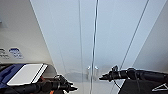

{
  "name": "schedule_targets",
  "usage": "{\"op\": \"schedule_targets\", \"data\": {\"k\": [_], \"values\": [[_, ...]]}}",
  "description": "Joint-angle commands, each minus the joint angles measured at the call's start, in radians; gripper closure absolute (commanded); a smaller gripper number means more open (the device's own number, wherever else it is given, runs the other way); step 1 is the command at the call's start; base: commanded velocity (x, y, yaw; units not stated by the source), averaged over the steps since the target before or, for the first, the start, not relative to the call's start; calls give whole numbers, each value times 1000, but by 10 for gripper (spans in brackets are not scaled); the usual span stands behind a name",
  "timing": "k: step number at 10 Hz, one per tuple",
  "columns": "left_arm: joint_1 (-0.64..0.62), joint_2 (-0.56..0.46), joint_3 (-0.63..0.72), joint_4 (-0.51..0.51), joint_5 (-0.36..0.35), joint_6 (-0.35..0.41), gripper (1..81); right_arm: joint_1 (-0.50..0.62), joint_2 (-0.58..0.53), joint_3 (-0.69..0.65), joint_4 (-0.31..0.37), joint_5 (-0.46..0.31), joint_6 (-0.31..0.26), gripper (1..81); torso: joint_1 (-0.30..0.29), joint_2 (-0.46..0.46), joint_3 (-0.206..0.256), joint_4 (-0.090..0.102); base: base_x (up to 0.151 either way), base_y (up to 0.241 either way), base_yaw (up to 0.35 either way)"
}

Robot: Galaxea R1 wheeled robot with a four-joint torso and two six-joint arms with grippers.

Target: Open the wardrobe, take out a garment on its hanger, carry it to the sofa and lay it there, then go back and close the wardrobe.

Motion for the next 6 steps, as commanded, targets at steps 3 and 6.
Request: {"op": "schedule_targets", "data": {"k": [3,6], "values": [[-143,17,-21,-13,17,-6,10,141,47,-73,-38,101,18,10,0,0,0,0,0,0,0],[-143,45,-54,-13,16,-8,10,108,52,-104,-35,201,55,10,0,1,0,0,0,0,0]]}}
